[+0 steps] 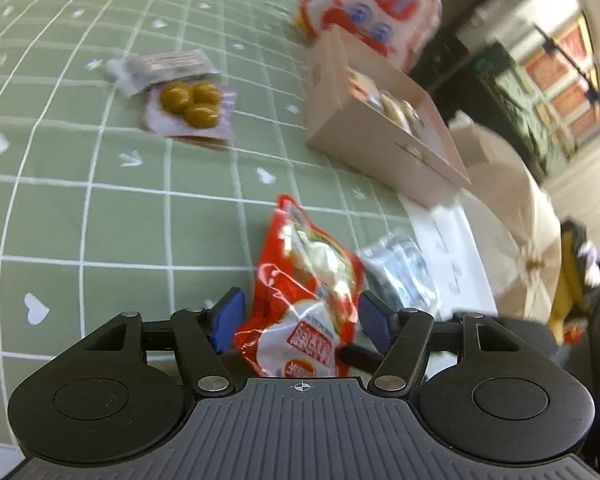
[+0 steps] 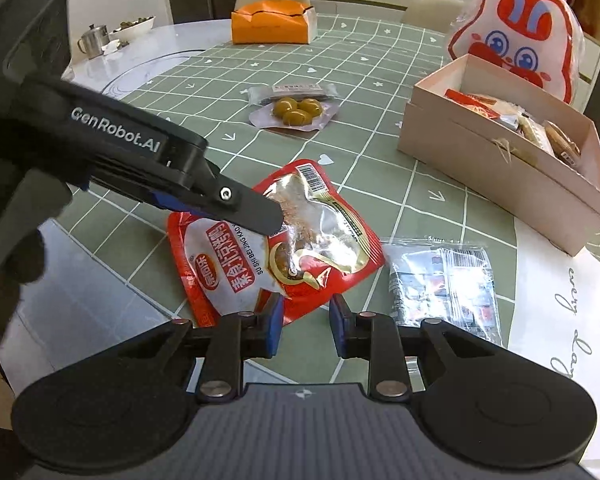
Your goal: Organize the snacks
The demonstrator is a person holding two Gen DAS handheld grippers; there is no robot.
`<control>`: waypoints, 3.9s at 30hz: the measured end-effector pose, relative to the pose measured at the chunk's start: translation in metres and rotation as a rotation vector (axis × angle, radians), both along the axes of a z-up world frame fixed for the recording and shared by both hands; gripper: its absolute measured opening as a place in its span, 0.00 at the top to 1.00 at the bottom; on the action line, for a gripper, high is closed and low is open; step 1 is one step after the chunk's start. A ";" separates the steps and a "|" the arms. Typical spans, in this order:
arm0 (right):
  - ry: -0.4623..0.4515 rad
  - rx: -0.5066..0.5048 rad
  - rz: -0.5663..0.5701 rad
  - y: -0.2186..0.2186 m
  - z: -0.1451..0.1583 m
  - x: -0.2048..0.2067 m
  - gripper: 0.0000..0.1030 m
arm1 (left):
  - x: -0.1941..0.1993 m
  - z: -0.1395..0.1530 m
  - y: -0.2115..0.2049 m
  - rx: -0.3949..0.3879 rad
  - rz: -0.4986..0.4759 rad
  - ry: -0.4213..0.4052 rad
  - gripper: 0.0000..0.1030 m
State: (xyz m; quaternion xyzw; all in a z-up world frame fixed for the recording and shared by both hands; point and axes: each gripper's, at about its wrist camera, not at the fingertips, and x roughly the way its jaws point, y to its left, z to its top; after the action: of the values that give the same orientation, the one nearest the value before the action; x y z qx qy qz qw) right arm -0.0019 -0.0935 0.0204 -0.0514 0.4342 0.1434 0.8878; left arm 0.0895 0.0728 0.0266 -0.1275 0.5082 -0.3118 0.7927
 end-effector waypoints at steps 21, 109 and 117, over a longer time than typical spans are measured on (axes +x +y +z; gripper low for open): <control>-0.053 0.011 0.073 -0.013 -0.005 -0.010 0.74 | -0.011 -0.002 -0.041 0.085 -0.001 -0.009 0.68; -0.064 0.211 -0.250 -0.195 0.079 0.201 0.40 | 0.166 0.053 -0.043 0.053 0.340 -0.162 0.68; -0.217 -0.028 -0.128 -0.105 0.071 0.171 0.32 | 0.198 0.016 0.012 0.156 0.312 -0.109 0.68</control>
State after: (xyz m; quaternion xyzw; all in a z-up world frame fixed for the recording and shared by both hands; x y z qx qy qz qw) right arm 0.1694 -0.1984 0.0911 -0.0511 0.3399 0.0740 0.9362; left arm 0.2871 0.0846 0.0423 -0.1257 0.4612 -0.1512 0.8652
